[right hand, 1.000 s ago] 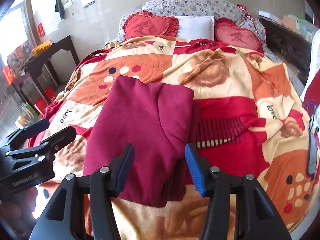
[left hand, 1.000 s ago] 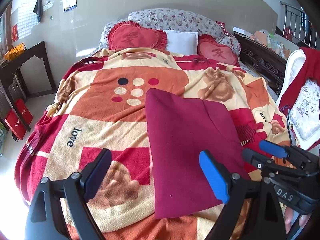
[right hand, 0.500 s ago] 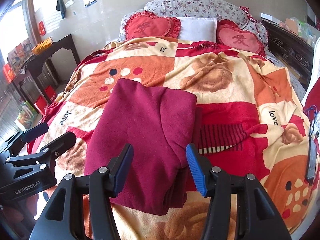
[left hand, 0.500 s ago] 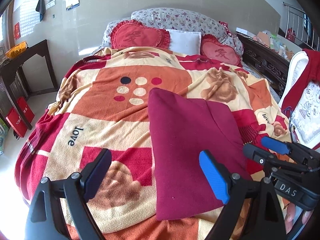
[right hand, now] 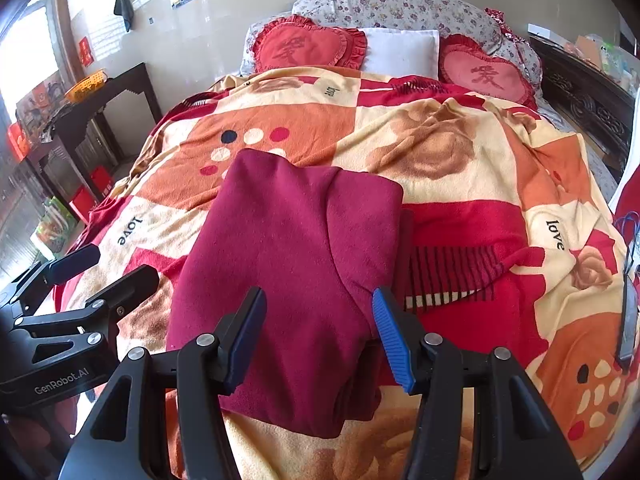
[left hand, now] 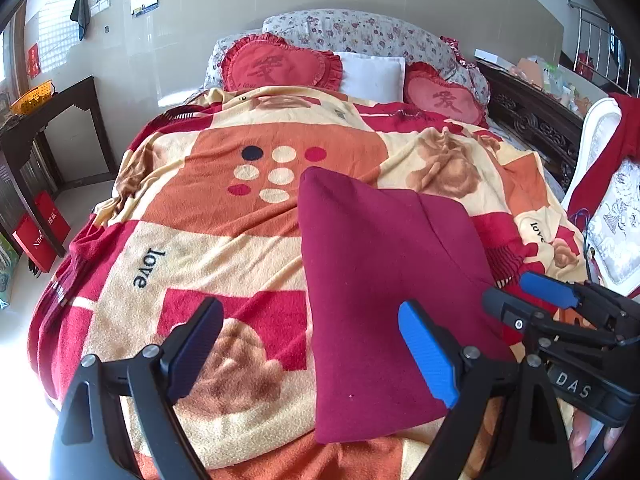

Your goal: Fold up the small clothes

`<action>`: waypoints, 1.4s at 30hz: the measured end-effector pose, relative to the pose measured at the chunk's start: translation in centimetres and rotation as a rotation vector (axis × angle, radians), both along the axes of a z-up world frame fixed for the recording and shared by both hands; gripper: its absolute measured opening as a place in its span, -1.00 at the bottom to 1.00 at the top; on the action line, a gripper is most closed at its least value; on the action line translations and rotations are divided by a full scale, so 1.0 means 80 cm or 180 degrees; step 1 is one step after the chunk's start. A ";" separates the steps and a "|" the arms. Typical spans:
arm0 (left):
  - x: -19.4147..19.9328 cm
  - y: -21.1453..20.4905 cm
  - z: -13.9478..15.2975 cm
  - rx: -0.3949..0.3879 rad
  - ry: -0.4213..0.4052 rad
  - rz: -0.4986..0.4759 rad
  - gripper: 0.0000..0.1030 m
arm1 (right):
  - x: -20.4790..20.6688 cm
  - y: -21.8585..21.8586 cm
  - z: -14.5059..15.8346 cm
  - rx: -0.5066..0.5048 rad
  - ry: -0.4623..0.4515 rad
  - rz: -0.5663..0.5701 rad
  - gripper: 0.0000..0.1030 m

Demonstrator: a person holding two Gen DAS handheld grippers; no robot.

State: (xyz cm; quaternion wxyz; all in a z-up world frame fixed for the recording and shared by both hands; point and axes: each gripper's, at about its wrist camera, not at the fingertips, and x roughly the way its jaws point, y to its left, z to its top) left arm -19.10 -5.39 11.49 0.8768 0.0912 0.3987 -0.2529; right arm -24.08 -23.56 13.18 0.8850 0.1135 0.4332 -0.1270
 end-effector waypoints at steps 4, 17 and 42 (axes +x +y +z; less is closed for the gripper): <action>0.001 0.000 -0.002 0.0003 0.0015 0.0001 0.79 | 0.001 0.001 -0.003 0.0009 0.0021 0.0017 -0.26; 0.003 0.000 -0.008 0.0012 0.0048 0.0003 0.79 | 0.005 0.003 -0.010 0.0046 0.0052 -0.0005 -0.26; 0.009 -0.004 -0.022 0.0044 0.0155 0.0002 0.79 | 0.012 0.000 -0.022 0.0083 0.0121 0.0015 -0.26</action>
